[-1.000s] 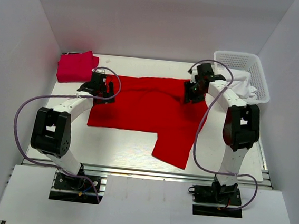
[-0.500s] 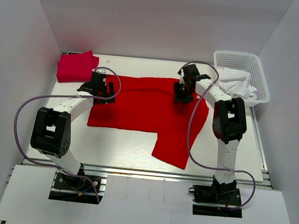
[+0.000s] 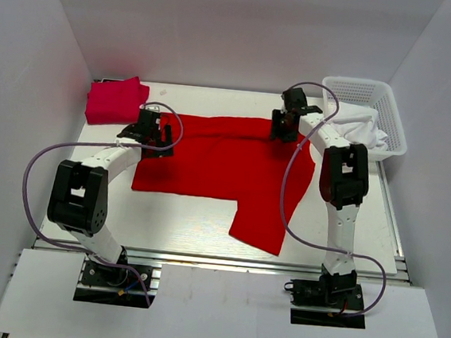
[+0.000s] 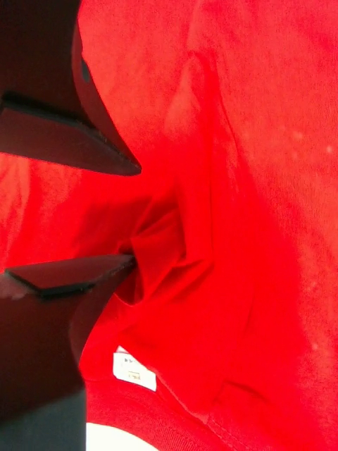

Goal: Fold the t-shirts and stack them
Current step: Fold the flattened tshirt in 1/3 of the way

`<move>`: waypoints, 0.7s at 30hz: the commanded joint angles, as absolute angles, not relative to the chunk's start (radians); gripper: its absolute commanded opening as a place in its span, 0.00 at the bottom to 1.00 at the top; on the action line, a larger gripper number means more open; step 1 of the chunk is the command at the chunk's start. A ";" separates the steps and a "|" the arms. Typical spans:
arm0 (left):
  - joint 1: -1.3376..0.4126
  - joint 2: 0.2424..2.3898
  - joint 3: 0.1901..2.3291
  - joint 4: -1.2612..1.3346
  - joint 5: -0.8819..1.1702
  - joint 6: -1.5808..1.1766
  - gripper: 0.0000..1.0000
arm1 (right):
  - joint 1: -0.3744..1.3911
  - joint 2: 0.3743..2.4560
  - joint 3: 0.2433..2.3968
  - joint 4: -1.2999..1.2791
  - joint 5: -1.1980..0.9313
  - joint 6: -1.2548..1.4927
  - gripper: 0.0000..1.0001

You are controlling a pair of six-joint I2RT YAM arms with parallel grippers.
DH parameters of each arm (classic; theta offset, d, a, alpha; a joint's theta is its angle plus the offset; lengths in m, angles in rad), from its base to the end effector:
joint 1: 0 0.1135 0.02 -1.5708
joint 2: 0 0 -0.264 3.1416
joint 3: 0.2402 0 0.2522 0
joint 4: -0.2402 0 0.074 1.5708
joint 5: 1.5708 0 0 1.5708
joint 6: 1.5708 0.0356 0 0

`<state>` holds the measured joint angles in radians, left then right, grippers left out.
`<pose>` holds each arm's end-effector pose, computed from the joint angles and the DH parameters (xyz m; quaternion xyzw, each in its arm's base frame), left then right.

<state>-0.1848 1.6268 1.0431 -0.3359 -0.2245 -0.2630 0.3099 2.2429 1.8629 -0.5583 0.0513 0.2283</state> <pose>0.3338 -0.0543 0.2057 -0.0726 0.9394 0.0329 0.3335 0.4757 0.1504 0.1966 -0.0308 0.9496 0.0592 0.3062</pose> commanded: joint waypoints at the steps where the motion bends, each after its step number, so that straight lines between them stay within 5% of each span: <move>1: -0.179 1.629 1.069 -0.341 -0.224 -0.258 1.00 | 0.299 2.266 1.904 -0.534 0.041 0.224 0.52; 5: -0.179 1.629 1.069 -0.341 -0.224 -0.258 1.00 | 0.301 2.278 1.907 -0.488 0.011 0.216 0.44; 9: -0.179 1.629 1.069 -0.341 -0.224 -0.258 1.00 | 0.301 2.281 1.921 -0.466 0.009 0.230 0.00; 21: -0.179 1.620 1.069 -0.341 -0.213 -0.258 1.00 | 0.304 2.112 1.812 -0.639 -0.163 0.222 0.00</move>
